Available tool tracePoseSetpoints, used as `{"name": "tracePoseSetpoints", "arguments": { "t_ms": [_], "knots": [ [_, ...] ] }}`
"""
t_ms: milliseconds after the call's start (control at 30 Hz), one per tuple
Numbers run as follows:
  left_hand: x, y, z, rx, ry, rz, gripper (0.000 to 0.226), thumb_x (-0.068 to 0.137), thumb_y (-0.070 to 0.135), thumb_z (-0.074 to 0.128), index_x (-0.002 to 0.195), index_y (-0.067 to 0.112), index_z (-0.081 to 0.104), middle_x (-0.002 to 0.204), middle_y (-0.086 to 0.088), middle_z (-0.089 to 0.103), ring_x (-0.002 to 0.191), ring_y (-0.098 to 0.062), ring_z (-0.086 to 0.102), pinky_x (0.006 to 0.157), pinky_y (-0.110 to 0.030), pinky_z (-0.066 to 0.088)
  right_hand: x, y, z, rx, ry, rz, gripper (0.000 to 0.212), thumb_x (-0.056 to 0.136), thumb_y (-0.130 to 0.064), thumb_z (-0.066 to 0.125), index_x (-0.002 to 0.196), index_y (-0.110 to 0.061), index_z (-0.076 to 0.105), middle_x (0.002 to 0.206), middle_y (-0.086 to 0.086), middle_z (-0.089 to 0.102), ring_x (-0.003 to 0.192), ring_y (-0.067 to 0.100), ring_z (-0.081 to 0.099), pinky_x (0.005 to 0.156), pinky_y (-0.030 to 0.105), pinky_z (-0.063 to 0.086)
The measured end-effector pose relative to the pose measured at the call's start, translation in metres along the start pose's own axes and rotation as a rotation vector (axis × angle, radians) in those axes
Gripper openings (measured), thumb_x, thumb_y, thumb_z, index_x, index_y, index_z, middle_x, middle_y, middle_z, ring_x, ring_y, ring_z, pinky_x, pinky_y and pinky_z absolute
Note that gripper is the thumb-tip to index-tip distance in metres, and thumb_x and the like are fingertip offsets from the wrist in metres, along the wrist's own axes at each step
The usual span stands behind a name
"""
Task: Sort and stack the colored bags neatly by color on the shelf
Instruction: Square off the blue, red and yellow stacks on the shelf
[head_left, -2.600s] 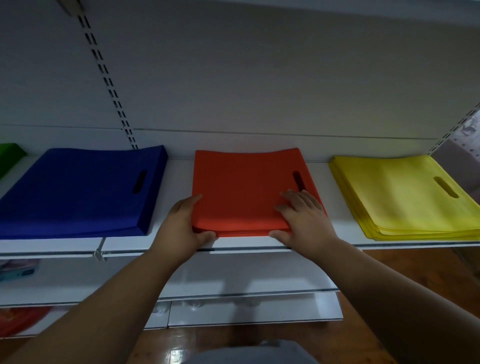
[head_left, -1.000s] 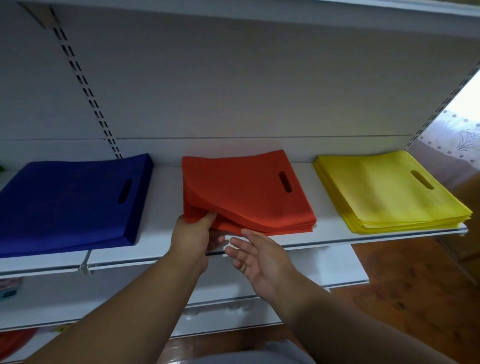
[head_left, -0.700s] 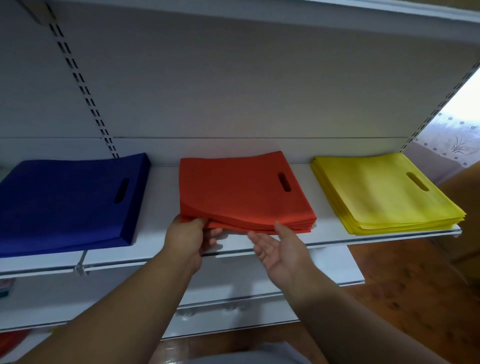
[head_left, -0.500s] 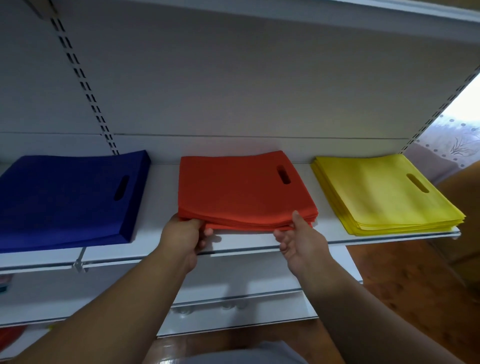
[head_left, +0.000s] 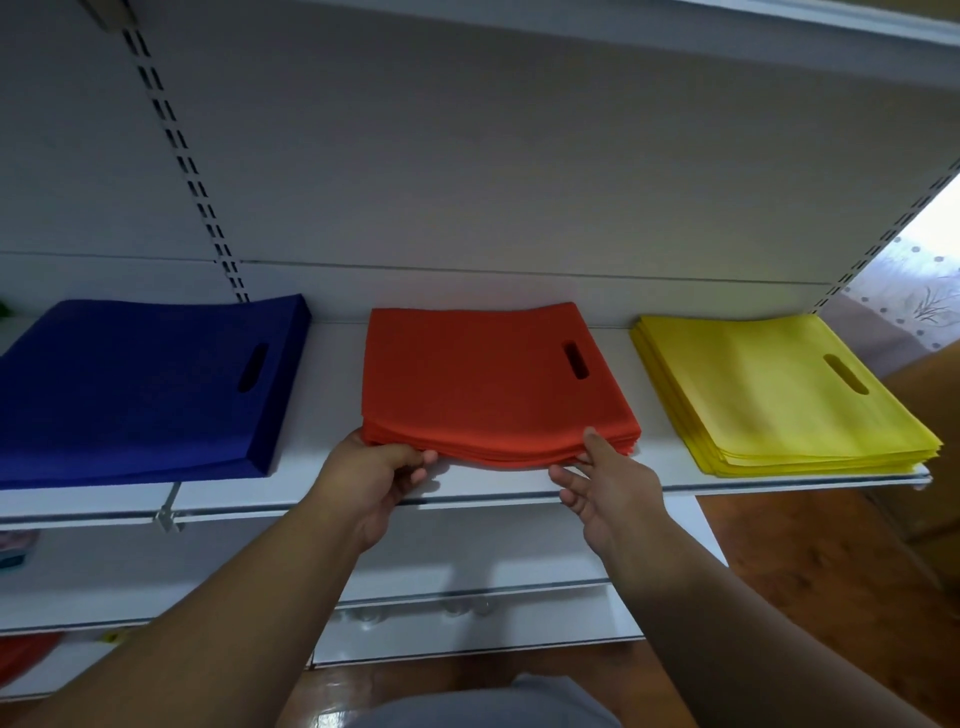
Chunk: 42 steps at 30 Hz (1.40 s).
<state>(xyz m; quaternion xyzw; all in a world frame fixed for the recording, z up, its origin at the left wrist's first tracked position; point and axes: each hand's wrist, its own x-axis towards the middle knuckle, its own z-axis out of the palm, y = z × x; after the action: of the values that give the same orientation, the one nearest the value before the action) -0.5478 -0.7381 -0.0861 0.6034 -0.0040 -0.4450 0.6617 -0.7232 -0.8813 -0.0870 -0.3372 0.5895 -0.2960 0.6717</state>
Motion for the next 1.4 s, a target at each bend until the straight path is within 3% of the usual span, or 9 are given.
{"name": "tracePoseSetpoints", "arguments": {
  "t_ms": [133,233,367,467,567,700,1067,1233,1400],
  "knots": [
    [0.003,-0.006,-0.015,0.255,0.059,0.155,0.056,0.077,-0.005,0.075,0.126,0.010,0.052,0.109,-0.013,0.070,0.092,-0.026,0.071,0.069,-0.032,0.058,0.003,-0.006,-0.003,-0.010,0.015,-0.017,0.037,0.091,-0.030,0.069,0.116,-0.006,0.057,0.096,0.017,0.070,0.073,0.026,0.073,0.052,0.031,0.053],
    [0.001,0.000,-0.022,0.637,0.119,0.340,0.082,0.076,0.009,0.080,0.143,0.028,0.037,0.112,0.007,0.064,0.098,-0.015,0.063,0.083,-0.032,0.054,0.005,-0.011,-0.012,-0.125,0.010,-0.136,0.062,0.082,-0.020,0.079,0.133,-0.010,0.045,0.095,0.017,0.069,0.067,0.028,0.070,0.055,0.035,0.057],
    [0.001,0.003,-0.023,0.795,0.080,0.440,0.071,0.078,0.011,0.076,0.138,0.031,0.043,0.098,0.022,0.061,0.090,-0.006,0.061,0.069,-0.020,0.045,0.010,-0.016,-0.025,-0.485,-0.153,-0.286,0.045,0.073,-0.009,0.079,0.112,-0.001,0.058,0.074,0.014,0.067,0.054,0.022,0.061,0.050,0.029,0.049],
    [0.001,0.003,-0.021,0.848,0.084,0.496,0.075,0.078,0.012,0.076,0.140,0.033,0.040,0.097,0.025,0.060,0.087,-0.001,0.059,0.069,-0.016,0.044,0.010,-0.015,-0.024,-0.602,-0.067,-0.409,0.054,0.064,-0.013,0.080,0.111,-0.022,0.053,0.080,0.009,0.069,0.061,0.021,0.067,0.051,0.029,0.053],
    [0.004,-0.001,-0.015,0.580,0.123,0.388,0.081,0.075,0.012,0.079,0.143,0.028,0.039,0.111,0.010,0.067,0.096,-0.009,0.065,0.086,-0.028,0.052,0.003,-0.007,-0.011,-0.201,-0.055,-0.308,0.047,0.074,0.004,0.076,0.106,-0.021,0.052,0.080,0.017,0.066,0.060,0.024,0.065,0.054,0.031,0.055],
    [0.001,-0.012,0.012,-0.019,-0.001,0.093,0.039,0.085,-0.013,0.062,0.121,0.002,0.059,0.110,-0.021,0.070,0.096,-0.037,0.070,0.083,-0.042,0.059,-0.011,0.002,0.005,0.069,-0.155,-0.031,0.021,0.089,0.001,0.065,0.108,-0.007,0.059,0.082,0.015,0.069,0.067,0.022,0.070,0.053,0.027,0.054],
    [0.002,-0.019,0.043,0.078,0.000,0.108,0.034,0.083,-0.015,0.064,0.109,0.005,0.054,0.095,-0.021,0.071,0.083,-0.039,0.072,0.076,-0.048,0.060,-0.012,0.008,0.008,-0.177,-0.231,-0.045,0.018,0.090,-0.012,0.069,0.103,-0.002,0.061,0.082,0.012,0.067,0.063,0.021,0.068,0.053,0.029,0.052],
    [0.003,-0.021,0.046,0.103,0.019,0.143,0.037,0.080,-0.017,0.061,0.110,0.004,0.054,0.090,-0.024,0.070,0.073,-0.034,0.071,0.073,-0.051,0.060,-0.017,0.006,0.010,-0.151,-0.253,0.096,0.018,0.096,-0.019,0.061,0.097,-0.001,0.062,0.070,0.011,0.067,0.053,0.020,0.064,0.046,0.025,0.048],
    [0.003,-0.021,0.045,0.083,0.007,0.146,0.040,0.080,-0.017,0.061,0.109,0.009,0.052,0.096,-0.024,0.070,0.083,-0.038,0.072,0.075,-0.053,0.060,-0.027,0.007,0.016,-0.068,-0.310,0.238,0.025,0.098,-0.022,0.055,0.099,0.001,0.064,0.068,0.011,0.068,0.050,0.018,0.061,0.044,0.022,0.043]
  ]
}}
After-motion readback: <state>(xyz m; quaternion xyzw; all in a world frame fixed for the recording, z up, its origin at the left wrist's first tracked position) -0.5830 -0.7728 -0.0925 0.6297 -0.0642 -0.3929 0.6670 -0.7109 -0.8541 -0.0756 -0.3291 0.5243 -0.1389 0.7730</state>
